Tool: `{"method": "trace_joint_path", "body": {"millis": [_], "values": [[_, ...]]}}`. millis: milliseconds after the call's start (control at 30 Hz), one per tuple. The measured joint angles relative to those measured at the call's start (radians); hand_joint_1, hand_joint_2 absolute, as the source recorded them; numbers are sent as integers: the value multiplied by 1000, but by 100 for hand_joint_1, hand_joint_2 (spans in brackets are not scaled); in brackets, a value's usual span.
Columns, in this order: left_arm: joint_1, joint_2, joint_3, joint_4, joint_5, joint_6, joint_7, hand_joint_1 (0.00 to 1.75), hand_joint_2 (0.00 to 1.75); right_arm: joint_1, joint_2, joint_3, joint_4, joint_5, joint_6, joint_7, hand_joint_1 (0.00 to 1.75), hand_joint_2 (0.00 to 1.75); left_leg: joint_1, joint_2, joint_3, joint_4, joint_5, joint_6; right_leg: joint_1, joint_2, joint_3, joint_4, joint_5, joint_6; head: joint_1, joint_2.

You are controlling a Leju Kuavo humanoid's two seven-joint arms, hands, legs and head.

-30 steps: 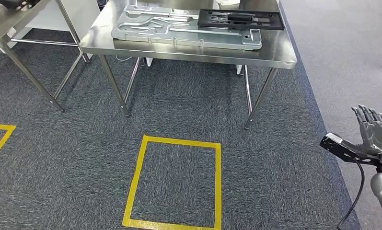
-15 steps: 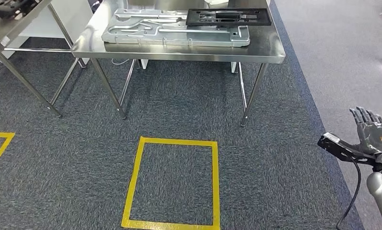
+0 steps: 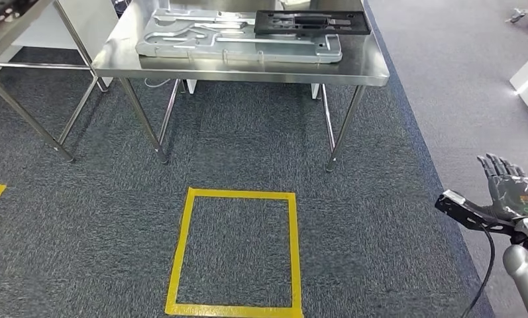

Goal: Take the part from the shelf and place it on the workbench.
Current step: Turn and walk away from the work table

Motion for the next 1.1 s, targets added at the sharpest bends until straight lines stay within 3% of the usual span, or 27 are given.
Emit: {"method": "trace_joint_path", "body": {"millis": [67, 100, 133, 200, 233, 300, 400, 467, 500, 567, 600, 633, 700, 767, 900, 967, 1000, 1067, 1100], "values": [[0, 0, 2, 0, -6, -4, 1, 0, 0, 25, -2, -3, -14, 2, 1, 4, 0, 0, -1, 5, 1, 1, -4, 1, -1, -2, -59, 116, -37, 7, 0, 0], [0, 0, 2, 0, -9, -5, 1, 0, 0, 39, -2, -6, -22, 4, 2, 6, 0, 0, -1, 8, 3, 2, -6, 0, -2, -3, -68, 132, -31, 9, 0, 0], [0, 0, 2, 0, -11, -5, 1, 0, 0, 51, -3, -9, -30, 6, 2, 9, 0, 0, -1, 11, 5, 4, -9, -1, -2, -5, -58, 109, -8, 9, 0, 0], [0, -1, 3, 0, -16, -5, 1, 0, 0, 67, -9, -21, -49, 9, 4, 12, 0, 0, -1, 17, 14, 9, -19, -6, -2, -17, 10, -25, 57, 6, 0, 0], [-1, -2, 3, 0, -19, -4, 1, 0, 0, 74, -14, -29, -59, 8, 7, 13, 0, 0, -3, 19, 17, 12, -25, -11, 2, -23, 41, -86, 76, 1, 0, 0], [-2, -3, 3, 0, -24, -4, 1, 0, 0, 88, -24, -44, -76, 6, 13, 16, 0, 0, -6, 22, 21, 15, -34, -21, 9, -27, 70, -139, 77, -11, 0, 0], [-4, -3, 3, 0, -25, -3, 1, 0, 0, 107, -33, -57, -95, 2, 18, 17, 0, 0, -7, 28, 26, 21, -50, -38, 7, -14, 77, -143, 68, -29, 0, 0], [-6, -3, 3, 0, -25, -3, 1, 0, 0, 114, -37, -63, -106, 0, 19, 17, 0, 0, -5, 22, -1, 89, -83, -48, 0, -9, 92, -149, 61, -42, 0, 0], [-6, -3, 3, 0, -25, -3, 1, 0, 0, 115, -38, -66, -110, 0, 19, 17, 0, 0, -3, 17, -36, 156, -109, -52, 1, -7, 99, -150, 56, -47, 0, 0], [-4, -4, 3, 0, -27, -2, 2, 0, 87, 120, -38, -67, -113, 0, 21, 17, 0, 0, 2, 14, -125, 298, -148, -57, 2, -1, 111, -149, 45, -51, 0, 0], [-3, -4, 3, 0, -28, 0, 4, 0, 131, 123, -38, -67, -114, 0, 22, 17, 0, 0, 3, 14, -154, 330, -141, -58, 2, 4, 120, -148, 38, -51, 0, 0], [-1, -4, 3, 0, -30, 2, 6, 0, 175, 126, -37, -68, -114, 0, 23, 17, 0, 0, 4, 14, -164, 318, -109, -58, 3, 8, 131, -148, 31, -49, 0, 0], [0, -4, 3, 0, -32, 9, 10, 0, 175, 130, -35, -70, -115, 1, 23, 16, 0, 0, 4, 10, -135, 195, -6, -52, 3, 17, 156, -148, 14, -44, 0, 0], [0, -3, 4, 0, -34, 14, 12, 0, 175, 130, -31, -71, -115, 5, 22, 15, 0, 0, 1, -3, -95, 89, 51, -41, 5, 23, 171, -148, -1, -36, 0, 0], [-7, -2, 5, 0, -35, 15, 18, 0, 0, 117, -19, -71, -107, 32, 19, 6, 0, 0, -1, -8, -73, 41, 40, -24, 1, 29, 170, -155, -10, -14, 0, 0], [-8, -2, 6, 0, -36, 16, 19, 0, 0, 91, -13, -70, -94, 48, 15, 1, 0, 0, 5, -3, -59, 22, 41, -15, 0, 16, 154, -120, -33, -4, 0, 0], [-8, -2, 6, 0, -37, 19, 18, 0, 0, 74, -10, -69, -83, 54, 14, -1, 0, 0, 6, 0, -54, 16, 41, -12, -1, 8, 127, -68, -56, 0, 0, 0], [-9, -3, 7, 0, -40, 25, 15, 0, 0, 48, -2, -65, -58, 60, 12, -5, 0, 0, 5, 4, -51, 14, 37, -8, -2, 1, 42, 69, -103, 6, 0, 0], [-9, -3, 7, 0, -42, 27, 14, 0, 0, 40, 2, -62, -46, 62, 12, -7, 0, 0, 5, 4, -50, 15, 34, -7, -4, 0, 7, 118, -108, 9, 0, 0]]}}
